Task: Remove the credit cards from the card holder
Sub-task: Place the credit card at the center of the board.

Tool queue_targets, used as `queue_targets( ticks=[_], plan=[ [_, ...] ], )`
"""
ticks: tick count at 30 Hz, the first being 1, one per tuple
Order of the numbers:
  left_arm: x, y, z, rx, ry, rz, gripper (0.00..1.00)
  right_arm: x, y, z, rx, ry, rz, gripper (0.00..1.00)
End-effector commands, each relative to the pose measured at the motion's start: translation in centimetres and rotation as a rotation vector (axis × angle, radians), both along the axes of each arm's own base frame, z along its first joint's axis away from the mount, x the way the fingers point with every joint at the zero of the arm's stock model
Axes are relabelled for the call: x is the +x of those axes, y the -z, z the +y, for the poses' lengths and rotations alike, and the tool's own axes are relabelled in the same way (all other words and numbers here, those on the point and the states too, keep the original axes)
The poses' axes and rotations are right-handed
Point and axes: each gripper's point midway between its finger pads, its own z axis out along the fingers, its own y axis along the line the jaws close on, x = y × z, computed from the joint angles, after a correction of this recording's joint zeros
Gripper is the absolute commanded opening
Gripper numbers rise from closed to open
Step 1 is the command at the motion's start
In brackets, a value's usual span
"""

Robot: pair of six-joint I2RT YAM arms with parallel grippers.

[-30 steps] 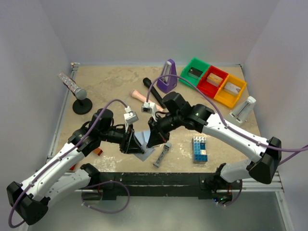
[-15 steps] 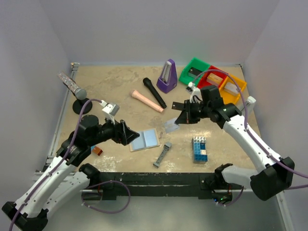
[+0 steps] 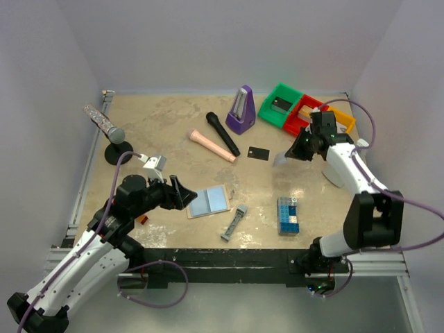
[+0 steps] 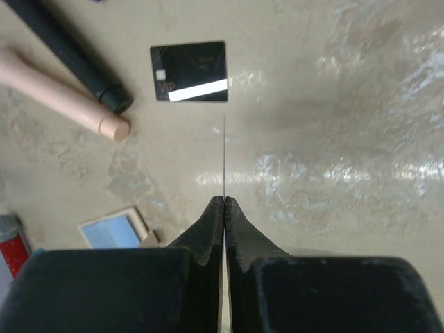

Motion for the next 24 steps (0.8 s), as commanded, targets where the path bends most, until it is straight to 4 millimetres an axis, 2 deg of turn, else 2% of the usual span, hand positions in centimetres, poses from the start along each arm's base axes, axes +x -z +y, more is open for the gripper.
queue_targets(
  ticks=[1,6,8,9,13,18,24],
  plan=[
    [0.6,-0.6,-0.4,-0.049,-0.017,-0.007,0.77,4.1,-0.2,-1.7,-0.036,0.05,-0.005,0.0],
    [0.3,-0.2,-0.5,-0.051,-0.008,0.003,0.77,6.2,1.8,-2.9,-0.046,0.057,0.036,0.0],
    [0.2,0.0,-0.7,-0.057,0.001,0.015,0.77,6.9,2.2,-2.7,-0.021,0.038,0.041,0.0],
    [0.2,0.0,-0.9,-0.062,0.009,0.019,0.77,7.4,2.4,-3.6,-0.007,0.053,0.039,0.0],
    [0.2,0.3,-1.3,-0.064,0.028,0.025,0.77,8.6,2.6,-2.7,0.056,-0.015,0.04,0.0],
    [0.3,0.6,-1.9,-0.068,0.05,0.038,0.77,9.0,3.5,-1.9,0.103,-0.092,0.095,0.0],
    [0.2,0.8,-2.2,-0.07,0.074,0.048,0.77,8.7,3.4,-1.7,0.121,-0.14,0.148,0.0]
  ],
)
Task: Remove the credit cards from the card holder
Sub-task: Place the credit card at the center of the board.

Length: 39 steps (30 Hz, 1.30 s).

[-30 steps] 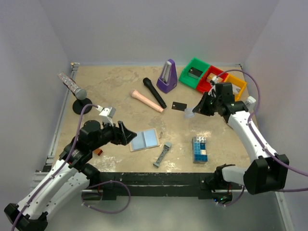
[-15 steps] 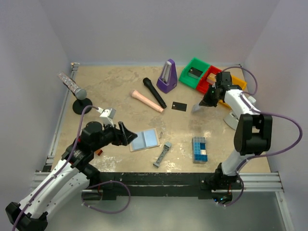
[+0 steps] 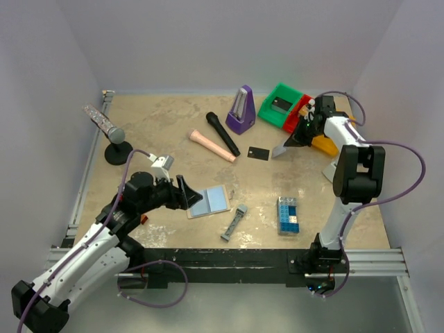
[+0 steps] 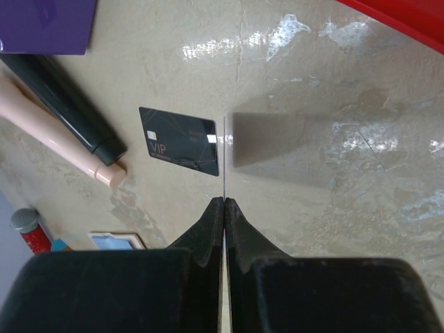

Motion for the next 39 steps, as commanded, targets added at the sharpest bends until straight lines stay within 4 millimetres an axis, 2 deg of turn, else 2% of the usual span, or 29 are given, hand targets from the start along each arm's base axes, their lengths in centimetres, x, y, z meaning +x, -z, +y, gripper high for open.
queue_targets(
  ticks=[1,10,31,39],
  plan=[
    [0.1,-1.0,-0.5,-0.044,0.02,-0.03,0.77,-0.3,-2.1,0.5,0.029,-0.076,0.002,0.0],
    [0.1,-1.0,-0.7,-0.051,0.027,-0.029,0.77,-1.6,-1.3,-0.5,-0.032,-0.077,0.059,0.0],
    [0.0,-0.3,-0.6,-0.045,0.021,-0.012,0.77,-1.4,-0.9,-1.4,-0.076,-0.058,0.099,0.02],
    [0.1,-0.3,-0.8,-0.046,0.026,-0.011,0.77,-1.4,-0.8,-1.6,-0.092,-0.052,0.104,0.07]
  ],
)
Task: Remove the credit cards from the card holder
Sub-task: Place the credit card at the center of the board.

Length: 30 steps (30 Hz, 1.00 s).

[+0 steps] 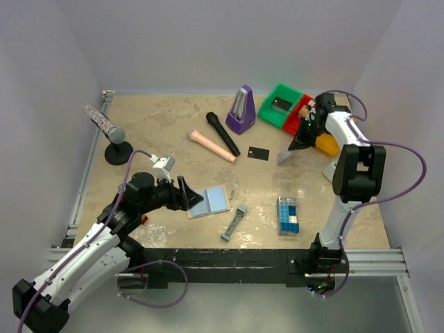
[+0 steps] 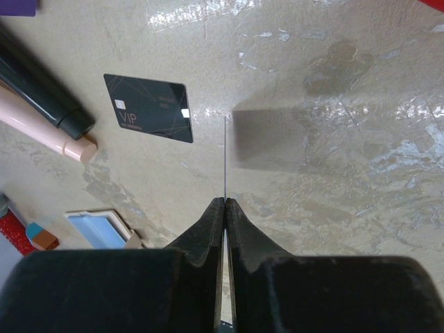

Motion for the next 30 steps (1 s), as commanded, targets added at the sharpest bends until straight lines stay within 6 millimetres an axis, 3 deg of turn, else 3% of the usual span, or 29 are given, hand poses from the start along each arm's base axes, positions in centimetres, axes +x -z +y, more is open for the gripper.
queue_targets(
  ticks=[1,12,24,30],
  plan=[
    [0.4,-0.71,-0.4,-0.036,0.001,-0.02,0.77,0.74,-0.34,-0.68,-0.027,0.003,-0.014,0.08],
    [0.37,-0.42,-0.46,-0.034,0.002,-0.011,0.77,1.14,-0.37,-1.12,-0.062,0.053,-0.058,0.0],
    [0.44,-0.51,-0.45,-0.036,0.0,-0.015,0.77,1.52,-0.39,-0.94,-0.087,0.048,-0.061,0.0],
    [0.49,-0.51,-0.41,-0.036,-0.004,-0.015,0.77,1.34,-0.36,-0.89,-0.085,0.045,-0.054,0.13]
  ],
)
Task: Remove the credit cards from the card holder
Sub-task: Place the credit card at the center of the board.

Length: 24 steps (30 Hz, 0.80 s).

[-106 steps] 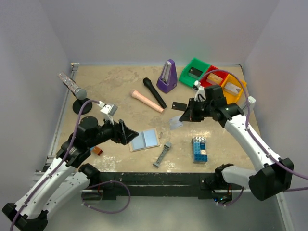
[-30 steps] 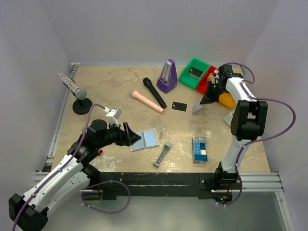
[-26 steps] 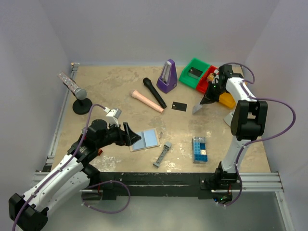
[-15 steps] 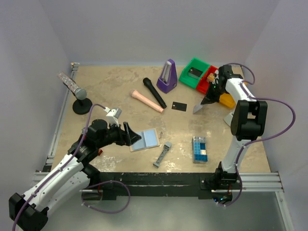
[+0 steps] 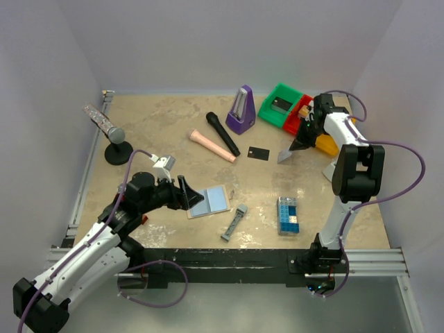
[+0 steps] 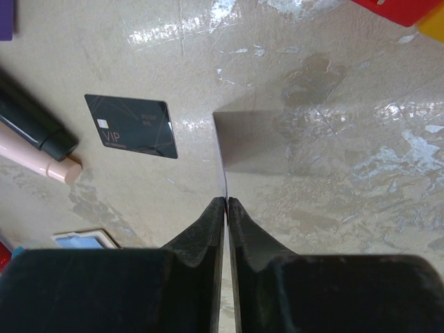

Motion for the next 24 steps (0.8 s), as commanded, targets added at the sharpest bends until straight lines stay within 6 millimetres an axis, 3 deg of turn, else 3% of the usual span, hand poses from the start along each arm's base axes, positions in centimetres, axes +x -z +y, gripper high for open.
queue_targets(
  ticks=[1,24],
  plan=[
    [0.2,-0.51,-0.24,-0.03,-0.001,-0.011,0.77,0.75,-1.19,-0.1,-0.016,0.003,-0.042,0.15],
    [0.02,-0.55,-0.1,-0.034,-0.003,-0.016,0.77,0.19,-1.64,-1.06,-0.062,0.03,-0.03,0.31]
  ],
)
